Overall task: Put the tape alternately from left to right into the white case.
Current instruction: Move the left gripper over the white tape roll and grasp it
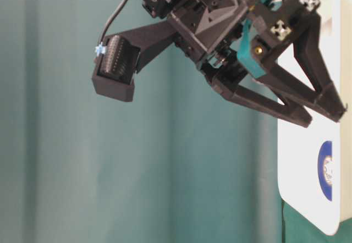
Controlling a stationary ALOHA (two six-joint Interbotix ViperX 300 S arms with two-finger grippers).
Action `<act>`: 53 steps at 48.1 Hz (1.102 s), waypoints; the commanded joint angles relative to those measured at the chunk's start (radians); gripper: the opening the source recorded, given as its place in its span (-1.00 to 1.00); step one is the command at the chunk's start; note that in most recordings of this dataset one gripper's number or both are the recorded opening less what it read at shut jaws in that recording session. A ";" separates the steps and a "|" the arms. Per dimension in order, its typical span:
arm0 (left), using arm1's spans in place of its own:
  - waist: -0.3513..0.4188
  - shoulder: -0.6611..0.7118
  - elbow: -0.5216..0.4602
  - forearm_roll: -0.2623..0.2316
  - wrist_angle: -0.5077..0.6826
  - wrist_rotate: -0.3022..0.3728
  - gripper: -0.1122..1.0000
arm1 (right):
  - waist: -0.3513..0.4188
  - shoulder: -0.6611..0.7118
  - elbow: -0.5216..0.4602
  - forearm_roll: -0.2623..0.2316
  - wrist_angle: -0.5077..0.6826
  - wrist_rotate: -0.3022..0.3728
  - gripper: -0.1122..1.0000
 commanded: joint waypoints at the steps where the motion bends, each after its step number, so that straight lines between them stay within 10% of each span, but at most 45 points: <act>1: -0.021 0.002 -0.029 -0.002 -0.005 -0.009 0.39 | 0.005 -0.029 -0.009 0.002 -0.003 0.002 0.45; 16: -0.089 0.115 -0.072 -0.002 -0.011 -0.114 0.39 | 0.005 -0.029 -0.009 0.002 -0.009 0.002 0.45; 53: -0.031 0.364 -0.196 0.005 -0.012 -0.034 0.39 | 0.008 -0.029 -0.005 0.002 -0.006 0.002 0.44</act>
